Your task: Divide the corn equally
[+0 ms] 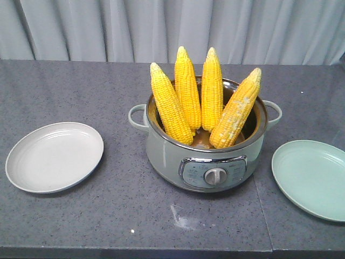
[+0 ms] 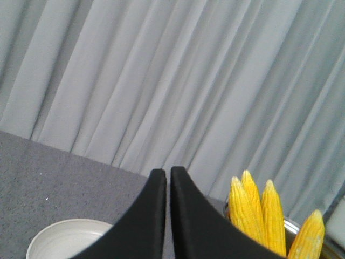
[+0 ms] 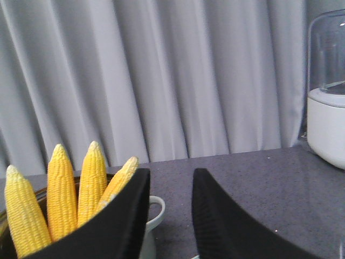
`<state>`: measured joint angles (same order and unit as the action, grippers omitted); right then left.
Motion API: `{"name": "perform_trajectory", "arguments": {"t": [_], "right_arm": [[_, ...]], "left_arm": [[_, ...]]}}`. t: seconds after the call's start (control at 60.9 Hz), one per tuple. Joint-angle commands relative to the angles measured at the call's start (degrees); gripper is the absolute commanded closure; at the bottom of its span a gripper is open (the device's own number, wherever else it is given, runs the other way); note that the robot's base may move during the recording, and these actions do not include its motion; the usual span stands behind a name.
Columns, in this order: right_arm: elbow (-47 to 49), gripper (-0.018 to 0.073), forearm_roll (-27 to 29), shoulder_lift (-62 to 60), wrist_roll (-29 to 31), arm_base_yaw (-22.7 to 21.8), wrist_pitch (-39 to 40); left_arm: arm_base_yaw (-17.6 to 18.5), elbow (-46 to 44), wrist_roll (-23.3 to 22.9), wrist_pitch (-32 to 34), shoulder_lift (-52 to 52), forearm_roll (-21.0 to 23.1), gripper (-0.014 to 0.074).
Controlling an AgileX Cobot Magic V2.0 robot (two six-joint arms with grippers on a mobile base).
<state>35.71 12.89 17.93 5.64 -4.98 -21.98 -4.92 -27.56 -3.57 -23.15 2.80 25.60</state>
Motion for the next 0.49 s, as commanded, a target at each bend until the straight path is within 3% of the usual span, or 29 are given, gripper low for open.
{"name": "perform_trajectory", "arguments": {"t": [0.0, 0.099, 0.214, 0.345, 0.477], "right_arm": [[2.0, 0.02, 9.3, 3.2, 10.6, -0.1, 3.1], [2.0, 0.0047, 17.1, 4.8, 14.6, -0.2, 3.5], [2.0, -0.0055, 18.8, 4.9, 15.3, -0.2, 4.0], [2.0, -0.0052, 18.9, 4.9, 14.5, -0.2, 3.8], [2.7, -0.0023, 18.9, 6.6, 16.4, -0.2, 3.3]], "left_arm": [[0.2, -3.8, 4.6, -0.7, 4.2, 2.9, 0.0543], [0.2, -5.5, 8.8, -2.0, 7.5, 7.1, 0.0464], [0.2, -6.5, 12.2, -4.0, 11.6, 12.6, 0.0318], [0.2, -6.6, 13.2, -4.8, 15.9, 17.0, 0.014], [0.2, -6.7, 13.1, -2.3, 18.2, 19.6, 0.0089]]}}
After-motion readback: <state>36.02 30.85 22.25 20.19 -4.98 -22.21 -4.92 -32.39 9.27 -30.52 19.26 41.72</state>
